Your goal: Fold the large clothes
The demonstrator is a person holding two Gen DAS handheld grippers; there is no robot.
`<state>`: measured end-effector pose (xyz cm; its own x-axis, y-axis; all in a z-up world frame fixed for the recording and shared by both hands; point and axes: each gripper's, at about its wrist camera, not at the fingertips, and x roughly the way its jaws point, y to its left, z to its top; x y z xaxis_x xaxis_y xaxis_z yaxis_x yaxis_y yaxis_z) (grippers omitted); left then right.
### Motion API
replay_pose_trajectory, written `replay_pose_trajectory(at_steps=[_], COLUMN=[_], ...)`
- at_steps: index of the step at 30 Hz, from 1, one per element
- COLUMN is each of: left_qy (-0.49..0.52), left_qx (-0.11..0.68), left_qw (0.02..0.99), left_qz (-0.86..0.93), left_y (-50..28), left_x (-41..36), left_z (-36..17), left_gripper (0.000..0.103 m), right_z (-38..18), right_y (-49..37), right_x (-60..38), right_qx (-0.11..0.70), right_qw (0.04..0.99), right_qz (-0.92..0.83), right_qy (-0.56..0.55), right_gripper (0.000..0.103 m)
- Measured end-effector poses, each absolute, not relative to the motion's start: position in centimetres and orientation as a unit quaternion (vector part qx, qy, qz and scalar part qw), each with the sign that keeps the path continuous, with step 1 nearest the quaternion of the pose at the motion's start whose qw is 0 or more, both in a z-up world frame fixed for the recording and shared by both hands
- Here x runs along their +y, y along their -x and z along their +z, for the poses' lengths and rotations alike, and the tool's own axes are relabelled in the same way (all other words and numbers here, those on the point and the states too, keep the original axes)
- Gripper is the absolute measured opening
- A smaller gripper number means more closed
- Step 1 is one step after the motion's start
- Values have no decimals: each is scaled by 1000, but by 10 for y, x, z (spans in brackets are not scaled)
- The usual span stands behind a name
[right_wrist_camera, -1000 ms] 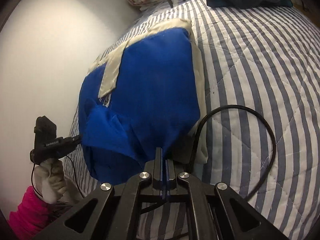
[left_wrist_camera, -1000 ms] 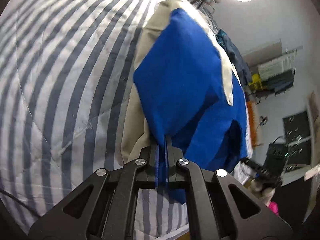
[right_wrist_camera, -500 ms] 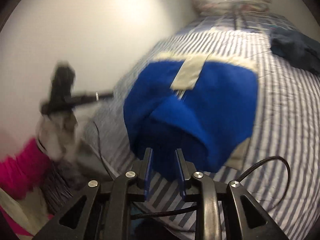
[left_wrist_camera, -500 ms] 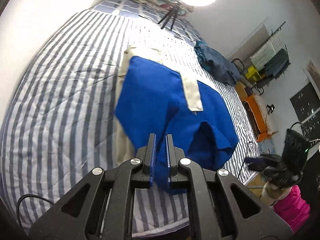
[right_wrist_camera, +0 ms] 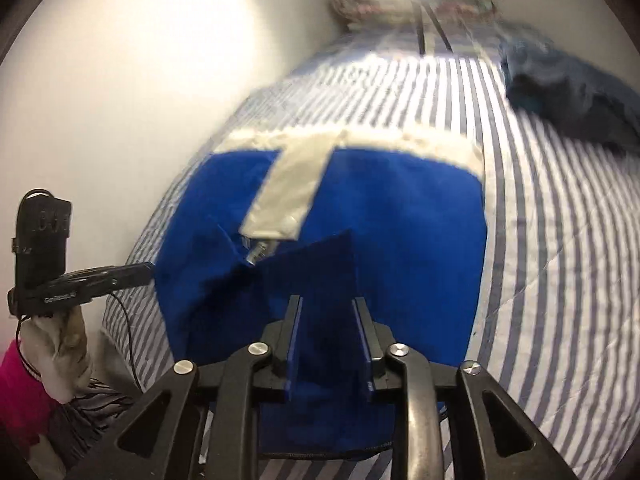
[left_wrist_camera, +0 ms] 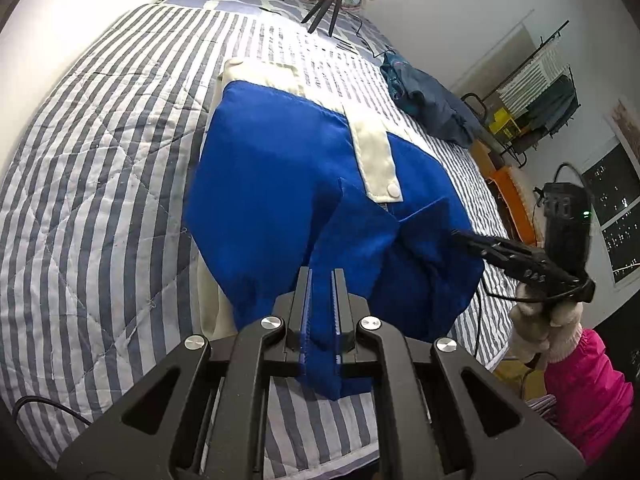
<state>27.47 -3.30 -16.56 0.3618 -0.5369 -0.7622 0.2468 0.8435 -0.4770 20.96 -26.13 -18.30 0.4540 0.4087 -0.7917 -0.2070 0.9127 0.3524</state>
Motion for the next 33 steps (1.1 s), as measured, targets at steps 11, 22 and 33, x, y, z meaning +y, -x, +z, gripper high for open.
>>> replay_pose_trajectory(at_steps=[11,22,33], left_qy=[118,57,80], left_qx=[495,531,470], left_qw=[818,819,861], left_qz=[-269,-209,-180], left_y=[-297,-335,-410], left_x=[-68,-57,-54], left_z=[-158,-187,-137], left_gripper=[5,25,25], right_z=[-167,-187,-150], right_y=[-205,-218,-276], right_x=[-250,-262,-281], right_qx=[454,497,418], right_qw=[871,851,895], right_qz=[175,157,127], right_qy=[-68,-58,-93], right_gripper=[33,33,48])
